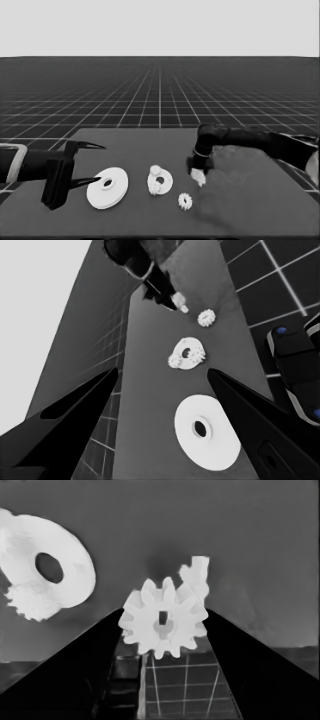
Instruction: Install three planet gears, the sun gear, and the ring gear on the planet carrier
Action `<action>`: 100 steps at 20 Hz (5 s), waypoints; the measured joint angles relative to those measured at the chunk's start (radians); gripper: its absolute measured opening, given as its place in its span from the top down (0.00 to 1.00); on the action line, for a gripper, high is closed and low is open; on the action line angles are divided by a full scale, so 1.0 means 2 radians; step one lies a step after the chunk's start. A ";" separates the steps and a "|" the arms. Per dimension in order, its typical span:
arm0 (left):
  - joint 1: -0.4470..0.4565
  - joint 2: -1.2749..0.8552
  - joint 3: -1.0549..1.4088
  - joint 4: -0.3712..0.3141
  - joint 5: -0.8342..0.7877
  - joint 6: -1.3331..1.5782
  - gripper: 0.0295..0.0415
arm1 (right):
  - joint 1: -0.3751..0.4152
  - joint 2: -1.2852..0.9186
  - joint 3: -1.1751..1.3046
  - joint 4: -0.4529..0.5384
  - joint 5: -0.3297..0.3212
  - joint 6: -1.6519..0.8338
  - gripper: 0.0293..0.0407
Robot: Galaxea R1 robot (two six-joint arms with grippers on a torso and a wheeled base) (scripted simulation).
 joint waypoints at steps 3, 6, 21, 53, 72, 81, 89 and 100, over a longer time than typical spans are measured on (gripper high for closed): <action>0.000 0.000 0.000 0.000 0.000 0.000 0.25 | 0.002 0.143 -0.118 0.005 0.000 0.000 0.83; 0.000 0.000 0.000 0.000 0.000 0.000 0.25 | 0.002 0.170 -0.155 0.007 0.002 -0.010 0.83; 0.000 0.000 0.000 0.000 0.000 0.000 0.25 | -0.075 0.191 -0.216 -0.065 0.031 -0.044 0.23; 0.000 0.000 0.000 0.000 0.000 0.000 0.25 | -0.125 0.052 0.059 -0.123 -0.012 0.085 0.19; 0.000 0.000 0.000 0.000 0.000 0.000 0.25 | -0.026 0.042 0.114 -0.024 -0.025 0.128 0.85; 0.000 0.000 0.000 0.000 0.000 0.000 0.25 | 0.011 0.201 -0.135 0.013 -0.007 0.039 0.86; 0.000 0.000 0.000 0.000 0.000 0.000 0.25 | -0.011 0.253 -0.241 -0.007 0.006 -0.013 0.86; 0.000 0.000 0.000 0.000 0.000 0.000 0.25 | -0.052 0.259 -0.267 -0.040 0.018 -0.024 0.86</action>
